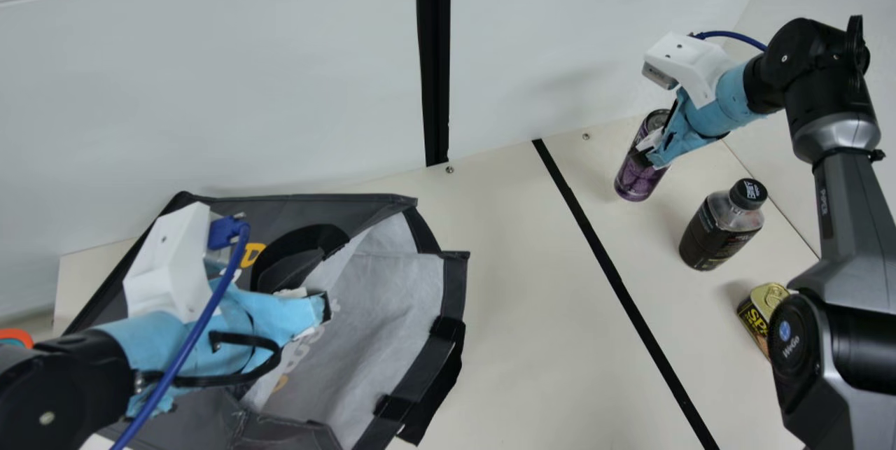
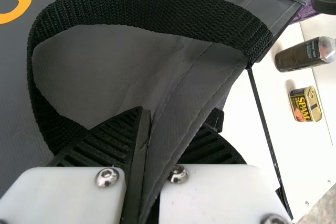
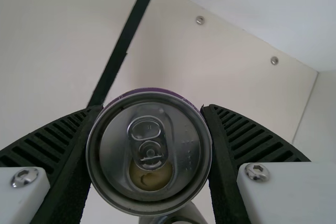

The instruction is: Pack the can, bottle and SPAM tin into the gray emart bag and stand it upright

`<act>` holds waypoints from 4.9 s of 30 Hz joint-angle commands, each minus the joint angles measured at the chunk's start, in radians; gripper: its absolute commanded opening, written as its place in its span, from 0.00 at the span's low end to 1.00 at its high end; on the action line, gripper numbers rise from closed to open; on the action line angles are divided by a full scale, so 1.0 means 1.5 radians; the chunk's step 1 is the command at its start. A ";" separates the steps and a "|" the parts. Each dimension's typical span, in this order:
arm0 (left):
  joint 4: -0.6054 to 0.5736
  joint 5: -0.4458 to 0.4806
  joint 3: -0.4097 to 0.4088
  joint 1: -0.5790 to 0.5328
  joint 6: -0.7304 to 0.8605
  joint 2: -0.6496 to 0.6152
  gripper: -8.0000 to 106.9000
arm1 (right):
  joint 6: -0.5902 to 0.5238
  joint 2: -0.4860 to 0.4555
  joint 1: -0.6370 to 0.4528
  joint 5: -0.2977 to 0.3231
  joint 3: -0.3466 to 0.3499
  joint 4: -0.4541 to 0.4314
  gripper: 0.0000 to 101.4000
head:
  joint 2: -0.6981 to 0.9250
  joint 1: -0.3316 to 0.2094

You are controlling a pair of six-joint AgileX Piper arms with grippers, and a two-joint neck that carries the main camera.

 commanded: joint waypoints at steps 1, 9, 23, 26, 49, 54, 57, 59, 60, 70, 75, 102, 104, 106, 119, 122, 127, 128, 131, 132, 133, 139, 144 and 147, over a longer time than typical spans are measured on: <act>0.000 0.000 0.000 0.000 0.000 0.000 0.00 | -0.013 -0.016 0.001 0.000 0.023 0.004 0.00 | -0.001 -0.016; 0.000 0.000 0.000 0.000 0.000 0.000 0.00 | -0.057 -0.079 0.006 0.000 0.097 0.021 0.00 | -0.001 -0.016; 0.000 0.000 0.000 0.000 0.000 0.000 0.00 | -0.126 -0.193 0.036 0.000 0.217 0.031 0.00 | -0.001 -0.016; 0.000 0.000 0.000 0.000 0.000 0.000 0.00 | -0.136 -0.217 0.045 0.000 0.246 0.034 0.00 | -0.001 -0.016; 0.000 0.000 0.000 0.000 0.000 0.000 0.00 | -0.176 -0.364 0.128 0.000 0.418 0.071 0.00 | -0.001 -0.016; 0.000 0.000 0.000 0.000 0.000 0.000 0.00 | -0.172 -0.386 0.146 0.000 0.435 0.082 0.00 | -0.001 -0.016; 0.000 0.000 0.000 0.000 0.000 0.000 0.00 | -0.170 -0.397 0.155 0.000 0.441 0.088 0.00 | -0.001 -0.016; 0.000 0.000 0.000 0.000 0.000 0.000 0.00 | -0.169 -0.404 0.160 0.000 0.445 0.091 0.00 | -0.001 -0.016; 0.000 0.000 0.000 0.000 0.000 0.000 0.00 | -0.168 -0.407 0.162 0.000 0.446 0.093 0.00 | -0.001 -0.016; 0.000 0.000 0.000 0.000 0.000 0.000 0.00 | -0.156 -0.436 0.203 0.000 0.482 0.116 0.00 | -0.001 -0.016; 0.000 0.000 0.000 0.000 0.000 0.000 0.00 | -0.150 -0.451 0.225 0.000 0.503 0.114 0.00 | -0.001 -0.016; 0.000 0.000 0.000 0.000 0.000 0.000 0.00 | -0.027 -0.527 0.377 0.000 0.432 0.116 0.00 | -0.001 -0.016; 0.000 0.000 0.000 0.000 0.000 0.000 0.00 | -0.011 -0.531 0.393 0.000 0.419 0.113 0.00 | -0.001 -0.016; 0.000 0.000 0.000 0.000 0.000 0.000 0.00 | -0.001 -0.534 0.404 0.000 0.408 0.111 0.00 | -0.001 -0.016; 0.000 0.000 0.000 0.000 0.000 0.000 0.00 | 0.045 -0.526 0.459 0.000 0.332 0.113 0.00 | -0.001 -0.016; 0.000 0.000 0.000 0.000 0.000 0.000 0.00 | 0.047 -0.524 0.459 0.000 0.329 0.124 0.00 | -0.001 -0.016; 0.000 0.000 0.000 0.000 0.000 0.000 0.00 | 0.060 -0.518 0.460 0.000 0.326 0.138 0.00 | -0.001 -0.016; 0.000 0.000 0.000 0.000 0.000 0.000 0.00 | 0.062 -0.517 0.460 0.000 0.325 0.140 0.00 | -0.001 -0.016; 0.000 0.000 0.000 0.000 0.000 0.000 0.00 | 0.065 -0.512 0.455 0.000 0.326 0.149 0.00 | -0.001 -0.016; 0.000 0.000 0.000 0.000 0.000 0.000 0.00 | 0.065 -0.511 0.452 0.000 0.328 0.153 0.00 | -0.001 -0.016; 0.000 0.000 0.000 0.000 0.000 0.000 0.00 | 0.065 -0.509 0.450 0.000 0.328 0.157 0.00 | -0.001 -0.016; 0.000 0.000 0.000 0.000 0.000 0.000 0.00 | 0.061 -0.495 0.436 0.000 0.338 0.175 0.00 | -0.001 -0.016; 0.000 0.000 0.000 0.000 0.000 0.000 0.00 | 0.054 -0.481 0.422 0.000 0.346 0.189 0.00 | -0.001 -0.016; 0.000 0.000 0.000 0.000 0.000 0.000 0.00 | 0.049 -0.474 0.415 0.000 0.350 0.197 0.00 | -0.001 -0.016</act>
